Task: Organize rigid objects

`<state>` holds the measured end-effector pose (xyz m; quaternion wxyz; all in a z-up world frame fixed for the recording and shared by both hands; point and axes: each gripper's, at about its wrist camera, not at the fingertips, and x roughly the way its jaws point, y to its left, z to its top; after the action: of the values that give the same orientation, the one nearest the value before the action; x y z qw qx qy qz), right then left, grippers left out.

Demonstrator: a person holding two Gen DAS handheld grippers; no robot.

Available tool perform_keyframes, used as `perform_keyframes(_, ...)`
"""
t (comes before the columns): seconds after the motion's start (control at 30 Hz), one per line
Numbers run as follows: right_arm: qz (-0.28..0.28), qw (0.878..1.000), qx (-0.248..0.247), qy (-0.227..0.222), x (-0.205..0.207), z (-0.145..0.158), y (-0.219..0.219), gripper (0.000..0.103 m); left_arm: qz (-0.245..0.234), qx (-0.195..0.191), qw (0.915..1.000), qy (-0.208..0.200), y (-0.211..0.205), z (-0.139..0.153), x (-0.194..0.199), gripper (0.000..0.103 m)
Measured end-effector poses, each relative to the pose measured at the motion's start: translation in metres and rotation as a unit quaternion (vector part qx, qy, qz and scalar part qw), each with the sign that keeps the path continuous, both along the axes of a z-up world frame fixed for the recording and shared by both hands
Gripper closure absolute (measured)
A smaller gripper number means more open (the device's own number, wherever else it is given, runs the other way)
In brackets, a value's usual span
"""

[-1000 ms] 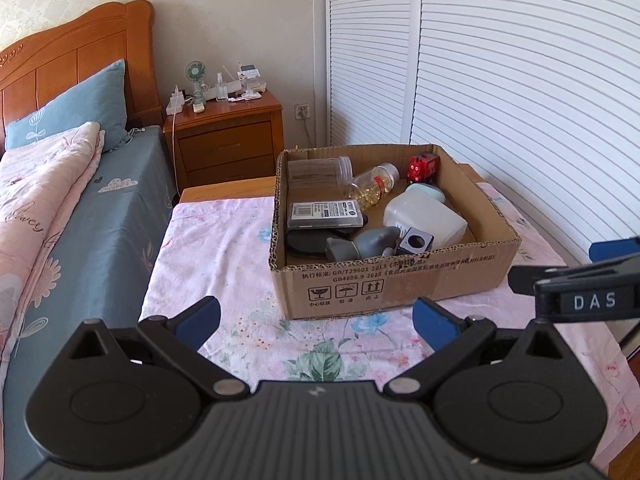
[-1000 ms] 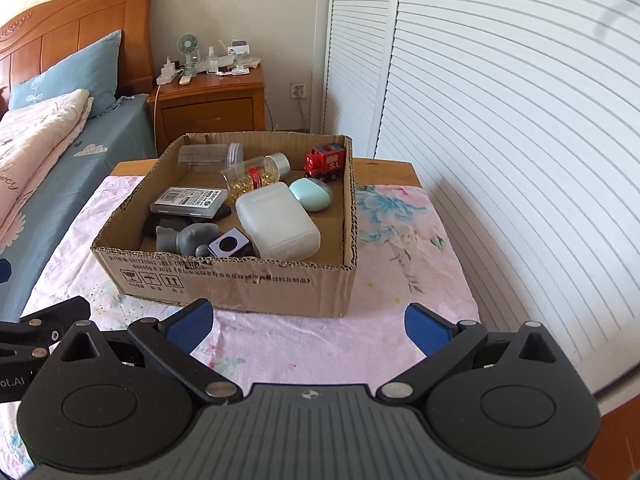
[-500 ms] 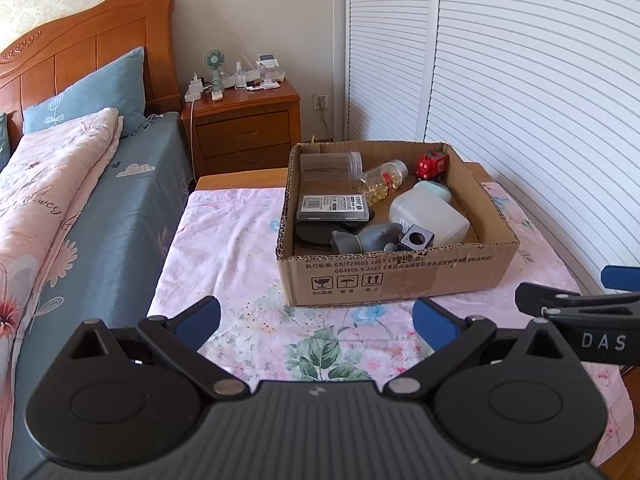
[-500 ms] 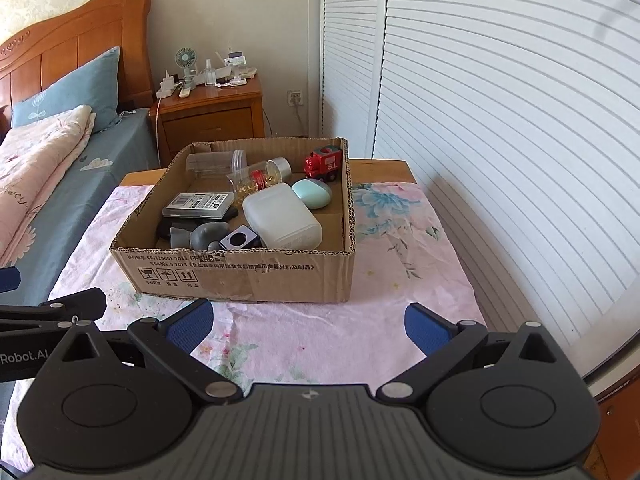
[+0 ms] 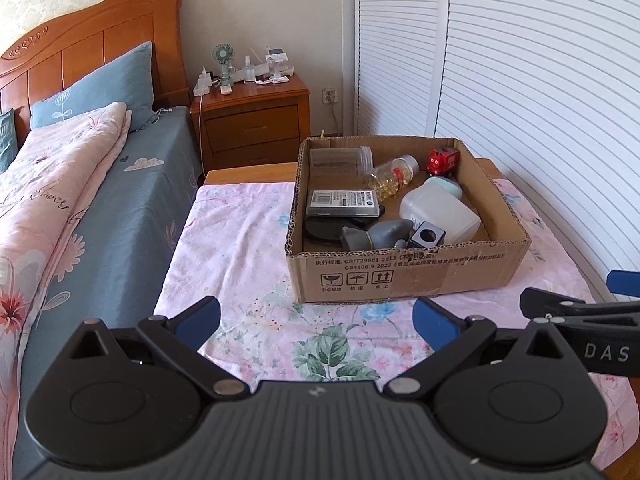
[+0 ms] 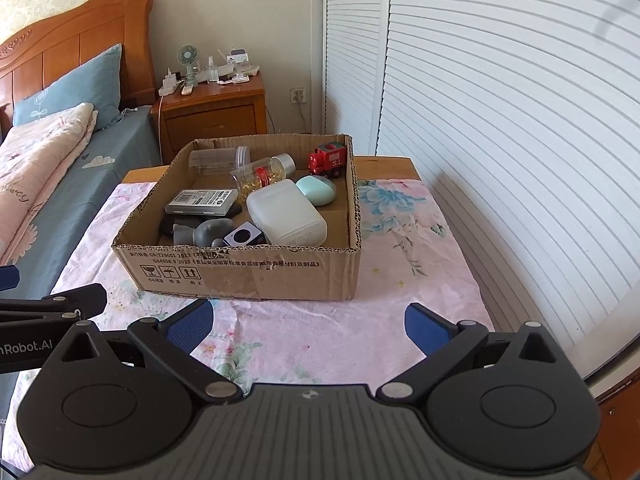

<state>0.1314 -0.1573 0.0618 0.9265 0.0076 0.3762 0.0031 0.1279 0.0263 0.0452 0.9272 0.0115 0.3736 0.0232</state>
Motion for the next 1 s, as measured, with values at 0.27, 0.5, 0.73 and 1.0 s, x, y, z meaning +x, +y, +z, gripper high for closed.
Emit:
perform_keyframes(0.27, 0.002, 1.0, 0.001, -0.001, 0.0008, -0.0006, 0.0004, 0.0, 0.002, 0.001, 1.0, 0.001, 0.0003, 0.0001, -0.0005, 0.001)
perform_keyframes(0.5, 0.002, 1.0, 0.002, -0.001, 0.0002, -0.0005, 0.0, 0.0, 0.004, 0.005, 1.0, 0.0, -0.0001, 0.0007, -0.0001, 0.001)
perform_keyframes(0.73, 0.003, 1.0, 0.0, -0.001, 0.0004, -0.0006, 0.0007, 0.0, 0.005, 0.006, 1.0, 0.001, -0.0004, 0.0007, -0.0003, 0.001)
perform_keyframes(1.0, 0.005, 1.0, 0.003, -0.002, -0.0002, -0.0009, 0.0012, 0.0, 0.008, 0.003, 1.0, 0.002, 0.0013, 0.0011, -0.0009, 0.001)
